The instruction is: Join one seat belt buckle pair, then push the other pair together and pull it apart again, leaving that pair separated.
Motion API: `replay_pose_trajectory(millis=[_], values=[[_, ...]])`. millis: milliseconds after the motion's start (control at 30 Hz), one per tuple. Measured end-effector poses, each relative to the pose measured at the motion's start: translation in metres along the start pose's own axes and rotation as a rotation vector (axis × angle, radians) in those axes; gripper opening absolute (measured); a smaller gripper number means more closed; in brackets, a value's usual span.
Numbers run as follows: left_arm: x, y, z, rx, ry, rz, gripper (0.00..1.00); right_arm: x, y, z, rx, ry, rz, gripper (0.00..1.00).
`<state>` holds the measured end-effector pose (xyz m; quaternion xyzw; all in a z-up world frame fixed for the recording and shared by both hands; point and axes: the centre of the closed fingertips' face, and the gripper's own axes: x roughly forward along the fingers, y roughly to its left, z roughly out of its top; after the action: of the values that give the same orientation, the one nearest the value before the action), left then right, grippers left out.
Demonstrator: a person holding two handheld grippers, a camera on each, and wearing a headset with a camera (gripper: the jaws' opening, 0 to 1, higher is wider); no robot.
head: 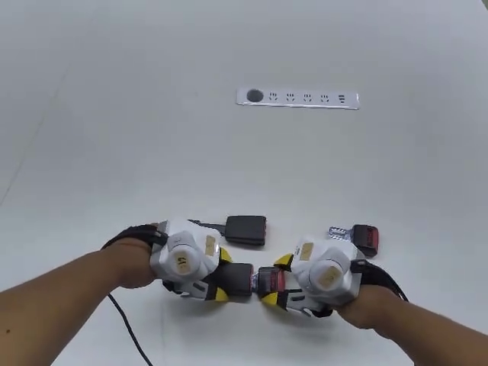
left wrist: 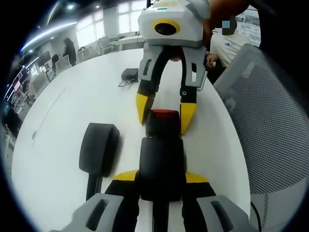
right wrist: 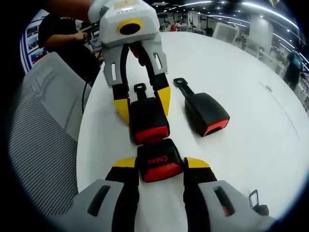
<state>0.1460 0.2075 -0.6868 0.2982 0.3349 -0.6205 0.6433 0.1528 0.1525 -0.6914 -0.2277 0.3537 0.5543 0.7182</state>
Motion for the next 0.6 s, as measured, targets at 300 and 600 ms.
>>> replay_pose_trajectory(millis=[300, 600], values=[[0.0008, 0.0014, -0.0003, 0.009, -0.04, -0.003, 0.34, -0.001, 0.0005, -0.0016, -0.045, -0.021, 0.009, 0.33], [0.0023, 0.0013, -0.0006, 0.002, -0.073, -0.012, 0.34, -0.0052, 0.0043, -0.0048, -0.056, -0.047, 0.018, 0.32]])
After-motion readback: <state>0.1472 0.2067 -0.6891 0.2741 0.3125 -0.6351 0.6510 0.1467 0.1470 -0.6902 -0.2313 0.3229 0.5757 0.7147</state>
